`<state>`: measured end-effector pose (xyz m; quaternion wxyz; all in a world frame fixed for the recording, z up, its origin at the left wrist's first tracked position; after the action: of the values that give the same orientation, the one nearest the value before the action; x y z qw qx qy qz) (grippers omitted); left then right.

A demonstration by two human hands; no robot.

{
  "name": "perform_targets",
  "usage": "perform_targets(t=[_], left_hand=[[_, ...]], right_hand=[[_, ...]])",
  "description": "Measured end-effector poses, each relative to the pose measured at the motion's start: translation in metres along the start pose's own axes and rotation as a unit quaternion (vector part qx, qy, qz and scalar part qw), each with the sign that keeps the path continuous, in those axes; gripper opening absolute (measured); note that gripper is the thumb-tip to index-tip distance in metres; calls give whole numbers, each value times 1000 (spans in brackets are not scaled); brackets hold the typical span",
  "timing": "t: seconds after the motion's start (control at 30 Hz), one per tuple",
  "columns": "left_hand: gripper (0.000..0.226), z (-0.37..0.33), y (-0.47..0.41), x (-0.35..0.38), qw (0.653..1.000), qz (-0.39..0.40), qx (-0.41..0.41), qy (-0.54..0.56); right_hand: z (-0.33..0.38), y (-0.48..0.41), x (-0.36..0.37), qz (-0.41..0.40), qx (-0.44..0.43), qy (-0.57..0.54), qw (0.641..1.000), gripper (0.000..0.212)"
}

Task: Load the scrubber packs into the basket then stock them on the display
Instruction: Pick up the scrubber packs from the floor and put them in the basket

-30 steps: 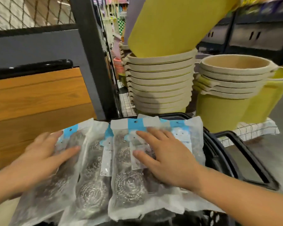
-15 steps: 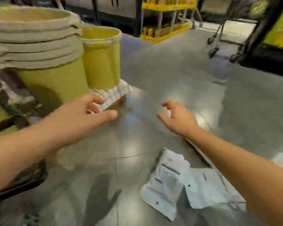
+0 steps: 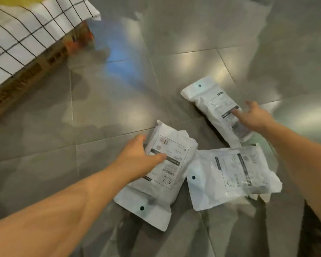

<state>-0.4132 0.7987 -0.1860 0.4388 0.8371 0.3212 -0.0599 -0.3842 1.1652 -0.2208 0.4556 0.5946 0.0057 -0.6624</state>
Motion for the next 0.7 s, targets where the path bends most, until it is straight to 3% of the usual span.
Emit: perform_targets(t=[0.2, 0.33, 0.43, 0.57, 0.7], left_hand=[[76, 31, -38, 33, 996, 5, -30, -86], [72, 39, -45, 32, 997, -12, -58, -46], [55, 44, -41, 27, 996, 0, -90, 26], [38, 39, -21, 8, 989, 1, -83, 121], [37, 9, 20, -36, 993, -47, -16, 112]], right_hand=[[7, -44, 5, 60, 26, -57, 996, 86], [21, -38, 6, 110, 1, -55, 992, 31], [34, -29, 7, 136, -22, -70, 988, 18], [63, 3, 3, 139, -43, -121, 982, 30], [107, 50, -18, 70, -126, -111, 983, 44]])
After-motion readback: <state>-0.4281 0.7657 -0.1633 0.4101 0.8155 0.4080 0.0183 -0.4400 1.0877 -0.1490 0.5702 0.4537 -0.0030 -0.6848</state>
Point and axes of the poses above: each hand's wrist, its own y-axis away from the middle knuckle, its own x-axis out of the palm, z = x × y, the point moved 4 cm from there along -y, towards the middle knuckle, and after that the axes turned 8 degrees about z, right-handed, at the moved point
